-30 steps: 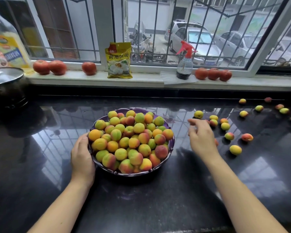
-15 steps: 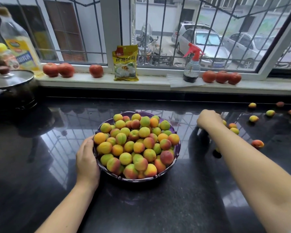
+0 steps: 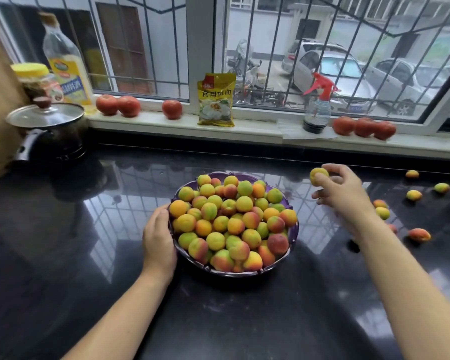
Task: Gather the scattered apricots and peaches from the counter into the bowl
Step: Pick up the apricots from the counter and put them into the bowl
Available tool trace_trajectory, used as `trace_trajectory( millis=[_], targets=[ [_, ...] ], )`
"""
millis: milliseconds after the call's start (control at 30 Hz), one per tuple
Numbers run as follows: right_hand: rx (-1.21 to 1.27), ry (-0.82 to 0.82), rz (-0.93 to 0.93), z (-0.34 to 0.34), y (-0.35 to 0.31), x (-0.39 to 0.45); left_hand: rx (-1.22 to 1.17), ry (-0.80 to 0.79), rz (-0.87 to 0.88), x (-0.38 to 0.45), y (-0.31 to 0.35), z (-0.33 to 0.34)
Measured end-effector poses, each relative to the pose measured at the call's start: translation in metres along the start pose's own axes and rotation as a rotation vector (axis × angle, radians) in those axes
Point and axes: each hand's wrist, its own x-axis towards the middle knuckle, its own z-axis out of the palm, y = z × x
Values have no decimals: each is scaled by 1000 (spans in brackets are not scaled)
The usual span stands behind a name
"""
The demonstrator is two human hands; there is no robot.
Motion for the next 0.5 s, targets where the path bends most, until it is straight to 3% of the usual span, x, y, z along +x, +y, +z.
trace_trajectory(
  millis=[100,233,367,500],
  targets=[
    [480,-320,118,6,-36,-44,13,5,-6,-1,1,0],
    [499,-621,218,24,-68,-81,27,0,-22,-1,2,-1],
    [174,-685,79,55,-84,-102,38,1,-17,-2,3,-1],
    [-589,-538,-449,95,-79,-119,39,7,-23,0,2,-1]
  ],
)
